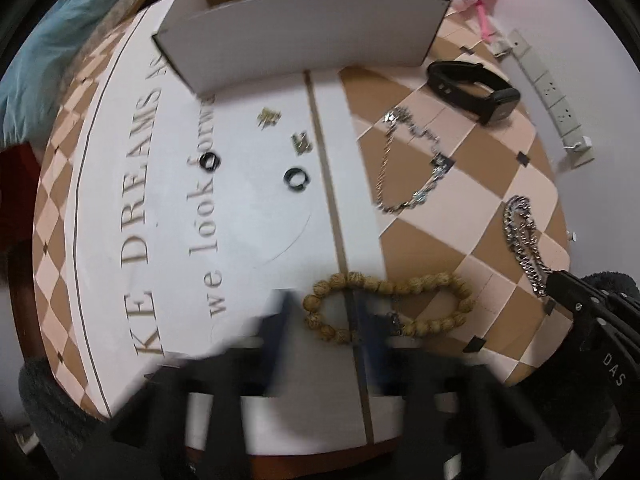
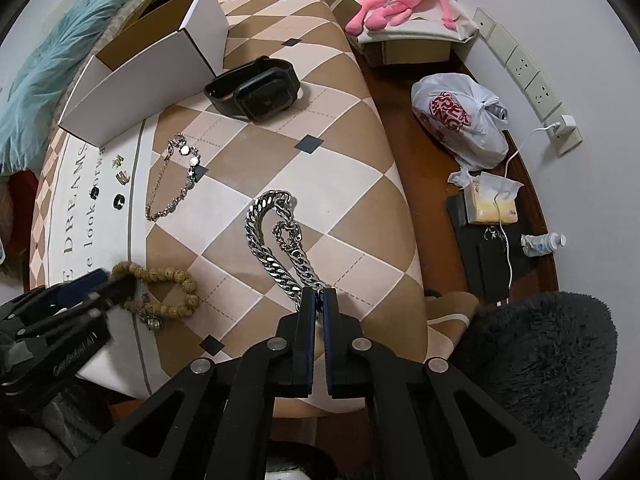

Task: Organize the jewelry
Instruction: 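Grasp the wooden bead bracelet with the left tool while the right tool grasps the thick silver chain, then carry bracelet and chain into the white box while both tools open to release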

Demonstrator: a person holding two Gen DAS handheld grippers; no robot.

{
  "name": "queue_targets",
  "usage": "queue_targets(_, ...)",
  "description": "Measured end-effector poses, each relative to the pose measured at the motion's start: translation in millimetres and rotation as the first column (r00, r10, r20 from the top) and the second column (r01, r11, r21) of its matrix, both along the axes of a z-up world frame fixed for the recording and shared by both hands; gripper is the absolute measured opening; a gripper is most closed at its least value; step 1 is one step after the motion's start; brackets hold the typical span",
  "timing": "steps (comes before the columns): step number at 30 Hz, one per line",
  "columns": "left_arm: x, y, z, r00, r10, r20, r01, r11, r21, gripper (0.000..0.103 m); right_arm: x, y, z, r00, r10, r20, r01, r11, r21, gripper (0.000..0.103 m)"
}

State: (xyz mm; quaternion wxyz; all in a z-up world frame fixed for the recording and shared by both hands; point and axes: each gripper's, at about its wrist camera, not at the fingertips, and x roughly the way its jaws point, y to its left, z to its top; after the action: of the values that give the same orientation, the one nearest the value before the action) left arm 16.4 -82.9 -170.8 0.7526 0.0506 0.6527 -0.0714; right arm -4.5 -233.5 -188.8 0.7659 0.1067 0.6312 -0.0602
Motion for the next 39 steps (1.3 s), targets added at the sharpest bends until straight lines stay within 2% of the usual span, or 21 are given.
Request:
queue_targets(5,-3,9,8,1.0,0.019,0.016,-0.018,0.999,-0.037,0.007,3,-1,6,1.0,-0.004,0.013,0.003,1.0,0.024,0.004)
queue_targets(10,-1,24,27,0.998,0.024,0.053,-0.02,0.997,-0.077,0.007,5,4,27,0.998,0.003,0.059,-0.007,0.997,0.07,0.004)
queue_targets(18,11,47,78,0.988,0.046,0.147,-0.026,0.99,-0.138,0.007,22,13,63,0.992,0.001,0.129,-0.024,0.983,0.182,0.004)
queue_targets(23,26,45,103,0.976,0.068,0.206,-0.034,0.985,-0.167,0.007,40,23,89,0.983,0.025,0.183,-0.064,0.975,0.214,0.004)
queue_targets(28,52,45,134,0.964,0.092,0.251,-0.037,0.976,-0.215,0.007,70,35,124,0.964,0.064,0.259,-0.121,0.97,0.211,0.004)
queue_targets(33,94,50,159,0.953,0.107,0.282,-0.035,0.968,-0.249,0.007,115,47,156,0.936,0.115,0.332,-0.18,0.968,0.175,0.003)
queue_targets(36,121,53,165,0.949,0.12,0.293,-0.043,0.966,-0.257,0.007,147,52,160,0.932,0.125,0.341,-0.193,0.966,0.172,0.003)
queue_targets(39,147,57,161,0.951,0.132,0.28,-0.056,0.963,-0.264,0.007,180,53,151,0.941,0.119,0.316,-0.188,0.962,0.199,0.003)
